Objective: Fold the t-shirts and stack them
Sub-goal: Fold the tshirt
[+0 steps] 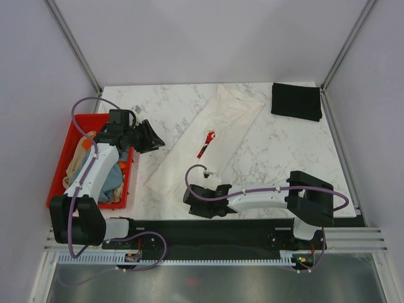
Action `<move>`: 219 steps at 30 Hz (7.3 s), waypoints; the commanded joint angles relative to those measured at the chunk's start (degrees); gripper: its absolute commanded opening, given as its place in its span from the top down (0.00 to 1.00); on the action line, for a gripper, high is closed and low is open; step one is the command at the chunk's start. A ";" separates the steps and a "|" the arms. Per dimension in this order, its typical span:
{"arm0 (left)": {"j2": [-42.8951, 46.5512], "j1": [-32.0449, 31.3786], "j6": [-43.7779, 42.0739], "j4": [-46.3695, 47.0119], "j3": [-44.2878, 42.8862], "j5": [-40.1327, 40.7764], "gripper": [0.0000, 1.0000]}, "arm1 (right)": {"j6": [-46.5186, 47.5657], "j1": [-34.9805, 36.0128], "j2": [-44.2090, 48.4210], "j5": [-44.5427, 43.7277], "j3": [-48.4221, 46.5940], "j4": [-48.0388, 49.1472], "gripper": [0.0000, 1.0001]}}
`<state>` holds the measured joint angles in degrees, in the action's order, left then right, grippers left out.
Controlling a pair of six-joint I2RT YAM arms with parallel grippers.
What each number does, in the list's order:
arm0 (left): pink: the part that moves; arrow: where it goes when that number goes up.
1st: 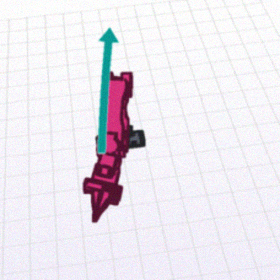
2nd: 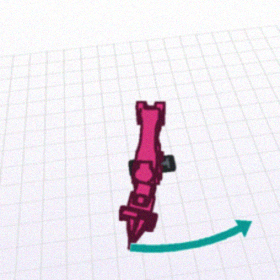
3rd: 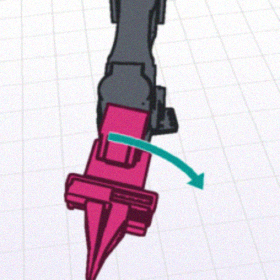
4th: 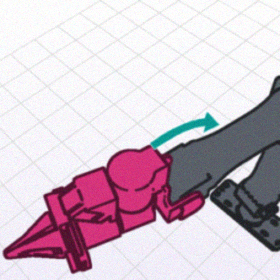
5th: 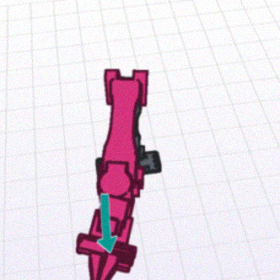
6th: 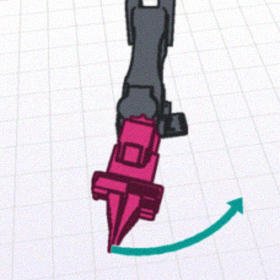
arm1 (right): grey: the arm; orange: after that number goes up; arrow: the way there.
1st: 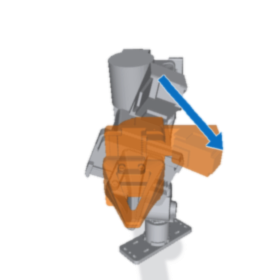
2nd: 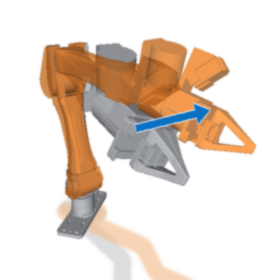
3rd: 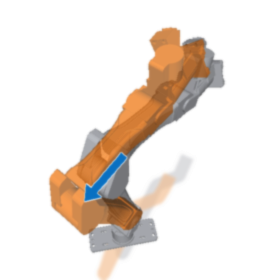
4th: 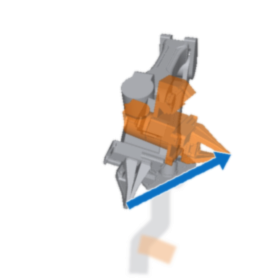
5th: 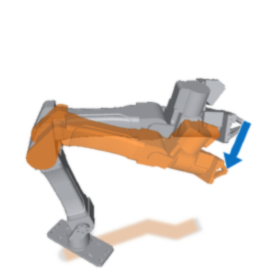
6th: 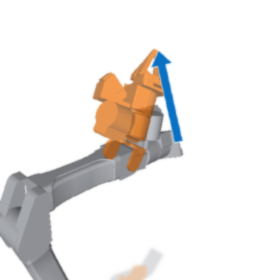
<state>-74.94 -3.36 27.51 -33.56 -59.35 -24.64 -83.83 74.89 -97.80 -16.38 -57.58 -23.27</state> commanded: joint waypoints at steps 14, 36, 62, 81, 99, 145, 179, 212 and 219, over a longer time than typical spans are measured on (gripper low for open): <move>1.64 0.02 -1.93 1.83 1.08 -4.35 0.55 | -0.81 0.69 -1.61 -2.69 -0.78 -4.33 0.95; 11.30 -11.75 3.42 2.80 15.67 -8.94 0.52 | 2.87 0.43 29.15 -5.15 15.31 -32.72 0.81; 3.31 -18.18 6.33 10.45 24.64 1.26 0.50 | 66.16 -53.44 -34.02 14.63 -71.07 -11.19 0.55; 2.34 -18.88 5.98 11.06 24.55 0.04 0.53 | 75.04 -55.91 -49.76 23.24 -75.74 12.45 0.50; -3.98 -19.76 5.01 12.99 24.11 -1.20 0.58 | 73.29 -56.70 -59.26 22.98 -81.99 20.89 0.73; -4.69 -21.87 9.32 13.96 28.15 1.53 0.98 | 58.96 -57.49 -47.66 2.50 -66.00 22.56 1.00; 3.92 -22.04 9.14 11.94 27.62 -0.76 0.54 | 52.37 -59.60 -31.41 20.15 -57.57 2.12 0.52; 10.68 -33.73 21.00 11.94 36.50 6.45 0.68 | 59.23 -57.93 -7.31 15.68 -25.02 -5.48 0.45; 11.31 -33.65 20.75 9.75 28.35 7.24 0.55 | 54.57 -58.37 -21.62 16.21 -43.02 -3.37 0.46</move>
<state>-63.61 -36.77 46.63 -22.68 -25.36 -18.79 -27.31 16.58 -115.31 -0.67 -93.30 -30.20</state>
